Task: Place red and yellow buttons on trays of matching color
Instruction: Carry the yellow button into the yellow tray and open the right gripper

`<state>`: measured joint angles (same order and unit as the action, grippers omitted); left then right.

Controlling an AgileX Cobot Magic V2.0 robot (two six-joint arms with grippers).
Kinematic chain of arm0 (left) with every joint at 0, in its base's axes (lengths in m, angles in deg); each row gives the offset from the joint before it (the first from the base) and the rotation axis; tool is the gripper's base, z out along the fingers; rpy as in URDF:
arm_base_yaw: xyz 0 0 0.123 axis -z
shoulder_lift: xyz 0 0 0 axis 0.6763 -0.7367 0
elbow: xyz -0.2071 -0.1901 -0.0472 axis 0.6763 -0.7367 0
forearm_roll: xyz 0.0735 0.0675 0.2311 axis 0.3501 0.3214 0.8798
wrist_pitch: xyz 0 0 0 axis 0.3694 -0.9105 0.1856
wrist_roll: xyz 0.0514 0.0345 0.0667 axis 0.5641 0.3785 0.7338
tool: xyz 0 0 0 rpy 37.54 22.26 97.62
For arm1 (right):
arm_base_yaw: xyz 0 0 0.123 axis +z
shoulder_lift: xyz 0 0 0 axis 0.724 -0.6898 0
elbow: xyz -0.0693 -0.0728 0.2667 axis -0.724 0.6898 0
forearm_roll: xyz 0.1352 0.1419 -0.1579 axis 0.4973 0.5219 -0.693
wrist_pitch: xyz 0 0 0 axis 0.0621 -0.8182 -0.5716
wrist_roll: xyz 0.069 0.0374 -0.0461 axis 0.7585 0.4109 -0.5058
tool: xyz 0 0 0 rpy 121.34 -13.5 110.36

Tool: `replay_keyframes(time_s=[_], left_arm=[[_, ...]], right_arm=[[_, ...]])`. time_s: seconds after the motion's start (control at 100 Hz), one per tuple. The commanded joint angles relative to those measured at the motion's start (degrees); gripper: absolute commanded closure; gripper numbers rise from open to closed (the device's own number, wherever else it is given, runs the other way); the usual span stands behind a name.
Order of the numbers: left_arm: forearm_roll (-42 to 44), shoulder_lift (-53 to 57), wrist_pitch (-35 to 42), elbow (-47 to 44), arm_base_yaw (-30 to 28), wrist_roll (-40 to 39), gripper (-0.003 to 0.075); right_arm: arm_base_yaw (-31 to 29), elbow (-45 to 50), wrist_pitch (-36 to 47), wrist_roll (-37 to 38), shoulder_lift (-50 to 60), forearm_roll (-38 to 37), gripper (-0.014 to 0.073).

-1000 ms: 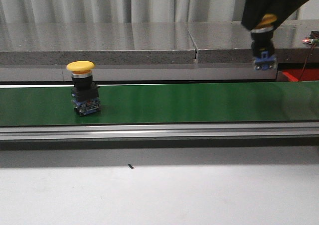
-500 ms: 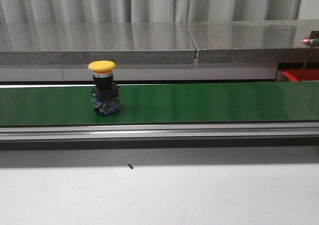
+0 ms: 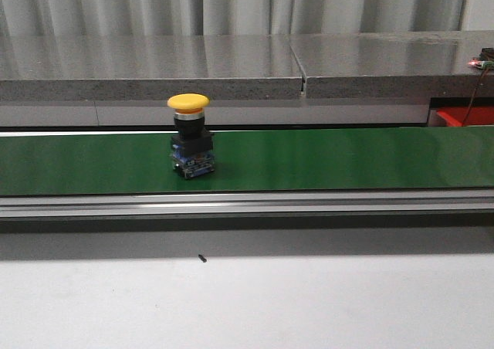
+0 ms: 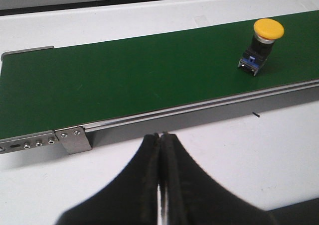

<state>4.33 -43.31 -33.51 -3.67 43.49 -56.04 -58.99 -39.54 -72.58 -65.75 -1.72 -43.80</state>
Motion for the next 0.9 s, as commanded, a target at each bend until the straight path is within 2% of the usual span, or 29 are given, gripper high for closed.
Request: replay_keyframes(time_s=[0.0,0.39,0.61,0.89], left_arm=[[-1.37,-0.32,3.6,1.61,0.49,-0.02,0.0741],[-1.37,-0.32,3.6,1.61,0.49,-0.02,0.0741],[-1.37,-0.32,3.6,1.61,0.49,-0.02,0.0741],[-1.37,-0.32,3.6,1.61,0.49,-0.02,0.0741]], right_arm=[[-3.04,0.95,4.53,0.21,1.37,0.5,0.0504],[-14.67,15.29,21.22,0.72,1.3,6.73,0.0504],[-17.24,21.1,28.75,0.72,1.08,9.07,0.0504],[-17.69,21.39,32.65,0.72,-5.0,10.76,0.0502]])
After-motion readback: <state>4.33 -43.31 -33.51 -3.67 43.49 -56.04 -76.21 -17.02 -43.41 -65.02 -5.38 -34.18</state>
